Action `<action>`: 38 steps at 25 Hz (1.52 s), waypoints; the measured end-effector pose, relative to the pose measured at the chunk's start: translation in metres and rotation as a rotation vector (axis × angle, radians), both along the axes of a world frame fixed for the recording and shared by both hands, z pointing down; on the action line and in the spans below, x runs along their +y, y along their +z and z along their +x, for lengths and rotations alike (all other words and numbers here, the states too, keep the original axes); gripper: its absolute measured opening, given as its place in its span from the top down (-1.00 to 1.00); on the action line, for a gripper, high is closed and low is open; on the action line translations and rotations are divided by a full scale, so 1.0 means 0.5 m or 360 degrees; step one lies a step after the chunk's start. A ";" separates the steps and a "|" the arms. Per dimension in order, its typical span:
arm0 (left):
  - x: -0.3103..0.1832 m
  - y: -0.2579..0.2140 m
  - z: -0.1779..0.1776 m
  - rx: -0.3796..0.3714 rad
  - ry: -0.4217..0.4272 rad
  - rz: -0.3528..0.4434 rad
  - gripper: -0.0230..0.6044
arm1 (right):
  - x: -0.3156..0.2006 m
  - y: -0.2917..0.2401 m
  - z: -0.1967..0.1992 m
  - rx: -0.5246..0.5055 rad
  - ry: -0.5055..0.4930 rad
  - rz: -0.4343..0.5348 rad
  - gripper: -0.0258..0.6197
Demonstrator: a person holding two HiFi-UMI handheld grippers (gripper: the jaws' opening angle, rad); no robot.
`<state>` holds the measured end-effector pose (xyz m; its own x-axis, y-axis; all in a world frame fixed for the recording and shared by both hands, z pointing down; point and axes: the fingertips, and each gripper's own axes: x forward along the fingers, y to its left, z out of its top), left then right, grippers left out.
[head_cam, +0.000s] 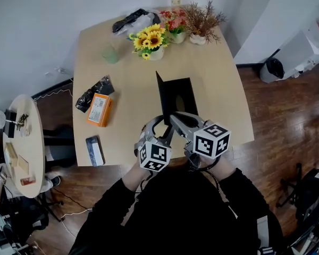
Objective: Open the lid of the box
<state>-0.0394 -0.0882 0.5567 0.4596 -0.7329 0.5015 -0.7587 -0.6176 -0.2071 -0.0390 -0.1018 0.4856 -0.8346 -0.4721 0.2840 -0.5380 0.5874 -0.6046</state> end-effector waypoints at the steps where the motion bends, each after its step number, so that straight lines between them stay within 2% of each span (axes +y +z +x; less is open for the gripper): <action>1: 0.001 0.002 -0.014 0.0089 -0.0048 -0.0039 0.47 | -0.004 -0.003 0.009 0.0037 0.0030 0.0056 0.81; 4: 0.005 0.022 -0.056 0.0364 -0.0184 -0.0180 0.51 | -0.020 -0.017 0.056 0.0190 0.0146 0.0265 0.81; 7: 0.011 0.044 -0.084 0.0605 -0.0278 -0.0301 0.52 | -0.032 -0.026 0.111 0.0301 0.0260 0.0393 0.81; 11: 0.011 0.061 -0.099 0.0804 -0.0327 -0.0372 0.52 | -0.039 -0.028 0.168 0.0382 0.0382 0.0463 0.81; 14: 0.013 0.074 -0.107 0.0903 -0.0360 -0.0427 0.51 | -0.035 -0.022 0.191 0.0432 0.0423 0.0492 0.82; 18: 0.015 0.090 -0.112 0.1048 -0.0435 -0.0561 0.51 | -0.029 -0.013 0.207 0.0468 0.0442 0.0499 0.82; 21: 0.017 0.096 -0.113 0.1115 -0.0470 -0.0627 0.51 | -0.027 -0.011 0.214 0.0470 0.0458 0.0495 0.83; 32: 0.015 0.111 -0.121 0.1300 -0.0536 -0.0713 0.51 | -0.022 0.003 0.227 0.0484 0.0486 0.0458 0.83; 35: 0.020 0.118 -0.126 0.1392 -0.0589 -0.0759 0.51 | -0.018 0.010 0.232 0.0479 0.0496 0.0441 0.83; 38: 0.031 0.119 -0.135 0.1429 -0.0658 -0.0777 0.51 | -0.019 0.021 0.240 0.0487 0.0514 0.0412 0.83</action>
<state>-0.1069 -0.0728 0.6165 0.5669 -0.7280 0.3855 -0.6781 -0.1466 0.7202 0.0810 -0.1112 0.4959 -0.5317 -0.7791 0.3322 -0.8462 0.4717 -0.2481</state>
